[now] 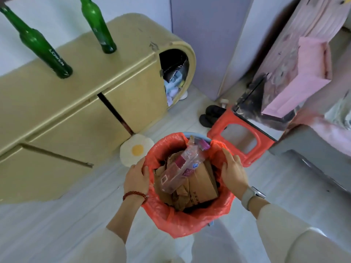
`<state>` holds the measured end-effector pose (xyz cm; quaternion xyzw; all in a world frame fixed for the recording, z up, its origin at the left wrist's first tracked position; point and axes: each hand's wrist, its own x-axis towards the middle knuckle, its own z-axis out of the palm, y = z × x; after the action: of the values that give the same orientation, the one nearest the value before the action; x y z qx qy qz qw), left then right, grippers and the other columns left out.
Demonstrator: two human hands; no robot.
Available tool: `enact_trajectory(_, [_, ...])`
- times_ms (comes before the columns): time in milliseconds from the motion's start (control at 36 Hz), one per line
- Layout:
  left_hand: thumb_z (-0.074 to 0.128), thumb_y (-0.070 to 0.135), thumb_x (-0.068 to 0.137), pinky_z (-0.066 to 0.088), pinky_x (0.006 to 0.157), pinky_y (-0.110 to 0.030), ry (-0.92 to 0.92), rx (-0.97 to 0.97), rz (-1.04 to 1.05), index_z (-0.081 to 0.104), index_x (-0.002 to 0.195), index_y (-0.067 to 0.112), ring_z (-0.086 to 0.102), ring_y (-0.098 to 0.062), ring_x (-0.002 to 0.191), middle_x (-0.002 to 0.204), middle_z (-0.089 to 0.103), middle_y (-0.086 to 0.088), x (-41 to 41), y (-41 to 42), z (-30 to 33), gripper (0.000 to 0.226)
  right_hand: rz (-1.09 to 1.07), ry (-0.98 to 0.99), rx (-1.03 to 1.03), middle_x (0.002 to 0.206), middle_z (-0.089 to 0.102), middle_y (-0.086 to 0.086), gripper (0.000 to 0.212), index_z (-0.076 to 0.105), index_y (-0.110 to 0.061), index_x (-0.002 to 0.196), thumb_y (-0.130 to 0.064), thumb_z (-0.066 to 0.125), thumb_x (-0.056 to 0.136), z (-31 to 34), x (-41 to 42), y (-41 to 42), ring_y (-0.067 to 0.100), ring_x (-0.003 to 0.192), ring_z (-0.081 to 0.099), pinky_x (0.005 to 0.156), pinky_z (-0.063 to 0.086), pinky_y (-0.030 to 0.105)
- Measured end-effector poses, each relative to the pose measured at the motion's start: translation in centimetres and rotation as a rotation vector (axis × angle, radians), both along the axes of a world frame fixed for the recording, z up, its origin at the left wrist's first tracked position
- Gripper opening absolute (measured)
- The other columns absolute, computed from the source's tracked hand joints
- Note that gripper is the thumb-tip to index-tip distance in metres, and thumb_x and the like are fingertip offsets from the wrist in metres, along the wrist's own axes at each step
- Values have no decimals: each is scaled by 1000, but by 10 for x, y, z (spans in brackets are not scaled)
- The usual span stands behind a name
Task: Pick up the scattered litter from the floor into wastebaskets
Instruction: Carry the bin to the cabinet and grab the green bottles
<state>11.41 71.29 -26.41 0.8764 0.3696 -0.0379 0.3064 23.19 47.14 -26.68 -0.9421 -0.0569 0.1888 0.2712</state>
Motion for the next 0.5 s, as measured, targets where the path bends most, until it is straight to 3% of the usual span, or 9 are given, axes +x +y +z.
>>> enact_trajectory(222, [34, 16, 96, 40, 71, -27, 31, -63, 5, 38, 140, 23, 54, -20, 78, 105, 59, -14, 153, 50, -40, 44, 25, 16, -83, 127, 39, 19, 62, 24, -26, 145, 0, 34, 88, -25, 153, 52, 43, 110, 47, 85, 42, 47])
enact_trajectory(306, [34, 15, 97, 37, 71, -26, 69, -74, -1, 34, 142, 23, 48, -17, 79, 108, 57, -15, 202, 68, -55, 45, 8, 32, -115, 128, 39, 19, 64, 22, -27, 145, 0, 33, 89, -44, 198, 71, 45, 108, 48, 81, 43, 48])
enact_trajectory(444, [36, 8, 93, 36, 73, -25, 74, -124, -29, 32, 143, 24, 55, -28, 85, 110, 55, -16, 276, 103, -105, 52, -7, 80, -130, 127, 38, 19, 68, 18, -26, 147, 3, 34, 87, -94, 263, 103, 43, 110, 47, 86, 42, 47])
enact_trajectory(500, [39, 5, 90, 38, 72, -25, 83, -157, -26, 33, 143, 27, 56, -25, 79, 113, 55, -16, 301, 116, -136, 57, -10, 101, -143, 129, 37, 19, 68, 18, -25, 147, 2, 35, 87, -123, 285, 117, 43, 109, 48, 86, 43, 47])
